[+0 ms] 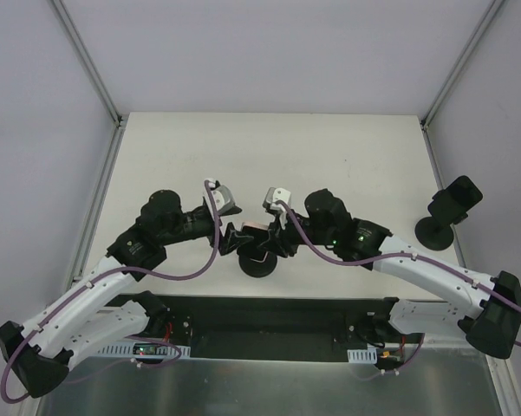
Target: Place the phone on the phone stand
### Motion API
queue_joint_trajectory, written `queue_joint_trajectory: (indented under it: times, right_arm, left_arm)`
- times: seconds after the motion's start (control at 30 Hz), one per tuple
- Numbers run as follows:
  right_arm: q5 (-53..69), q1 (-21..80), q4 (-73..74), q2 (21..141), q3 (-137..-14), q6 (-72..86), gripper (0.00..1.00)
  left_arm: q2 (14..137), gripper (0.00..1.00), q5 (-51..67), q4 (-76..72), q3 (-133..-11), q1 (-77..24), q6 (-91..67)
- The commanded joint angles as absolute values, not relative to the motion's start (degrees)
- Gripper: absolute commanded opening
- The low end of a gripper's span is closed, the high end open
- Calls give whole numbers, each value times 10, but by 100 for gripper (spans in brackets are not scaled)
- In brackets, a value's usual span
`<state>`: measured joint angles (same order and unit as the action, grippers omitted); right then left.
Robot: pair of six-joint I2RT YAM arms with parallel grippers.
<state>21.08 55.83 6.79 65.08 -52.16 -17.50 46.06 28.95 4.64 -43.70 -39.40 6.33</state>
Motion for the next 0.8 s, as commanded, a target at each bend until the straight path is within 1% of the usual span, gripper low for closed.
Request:
queue_joint_trajectory:
  times: [0.0,0.03,0.1,0.13,0.17,0.23,0.37,0.5,0.77]
  right_arm:
    - [146,554,125,634,-543,-140,22]
    - [138,554,134,633,-560,-133,35]
    - [128,554,136,624,-563,-109,47]
    - [131,553,131,621,-559,-100,60]
    - [141,553,130,617,-560,-95,65]
    - [154,553,134,612,-566,-87,72]
    - [160,554,165,614,-605,-83,74]
    - [167,554,202,642,-647,-83,73]
    - [183,553,201,693,-685,-60,61]
  left_arm:
    - [422,74,228,1,-439,-381,42]
    - [418,74,216,2,-435,-381,41]
    - [405,74,189,2,-434,-380,33]
    - [401,74,190,-16,-433,-376,26]
    - [389,74,188,-18,-431,-374,26]
    - [378,75,154,-26,-418,-373,24]
    - [365,74,126,-29,-419,-372,17]
    - [359,75,106,-28,-413,-372,17]
    - [346,76,122,-27,-413,-372,17]
